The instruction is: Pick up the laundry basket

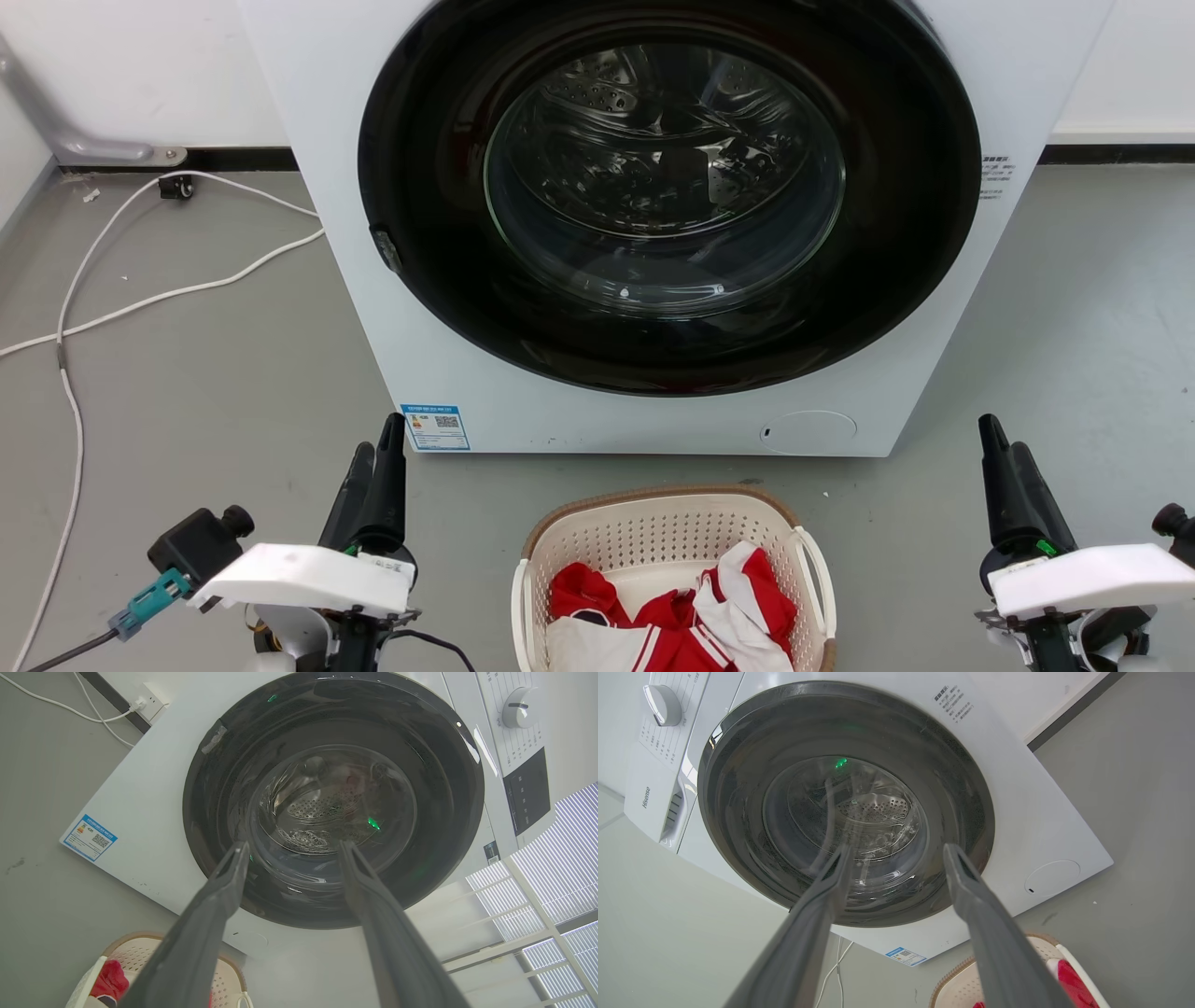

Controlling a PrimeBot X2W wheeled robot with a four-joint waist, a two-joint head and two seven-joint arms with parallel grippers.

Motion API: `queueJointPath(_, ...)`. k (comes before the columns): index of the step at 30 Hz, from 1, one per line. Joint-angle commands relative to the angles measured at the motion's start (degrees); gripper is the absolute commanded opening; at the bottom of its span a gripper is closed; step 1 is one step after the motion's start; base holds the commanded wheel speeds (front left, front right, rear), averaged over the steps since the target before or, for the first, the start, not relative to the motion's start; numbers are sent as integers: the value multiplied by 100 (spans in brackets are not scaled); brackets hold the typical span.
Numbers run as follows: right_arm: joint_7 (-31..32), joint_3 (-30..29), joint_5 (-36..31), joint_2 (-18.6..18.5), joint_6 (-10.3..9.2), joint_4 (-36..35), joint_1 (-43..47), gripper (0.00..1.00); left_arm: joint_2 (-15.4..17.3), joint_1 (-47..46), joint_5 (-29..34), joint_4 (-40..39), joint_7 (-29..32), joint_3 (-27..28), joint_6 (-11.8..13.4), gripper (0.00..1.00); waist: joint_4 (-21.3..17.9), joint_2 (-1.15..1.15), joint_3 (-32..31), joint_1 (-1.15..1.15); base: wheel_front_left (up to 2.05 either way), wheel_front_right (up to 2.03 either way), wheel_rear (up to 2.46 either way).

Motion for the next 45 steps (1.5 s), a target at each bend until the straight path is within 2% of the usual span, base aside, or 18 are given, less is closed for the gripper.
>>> queueJointPath(1,-78,18,-348,-21,6,-127,-26,100,18,-106,288,-118,-71,-55,23,100,1,0,-3,0,0,0,0)
queueJointPath(19,-99,74,-2050,8,9,-397,149,100,12,-83,1928,-53,-395,-327,67,100,21,0,-27,0,0,0,0)
queueJointPath(45,96,33,-3728,12,11,-887,453,100,69,-89,3684,141,-762,-670,250,100,41,0,-81,0,0,0,0)
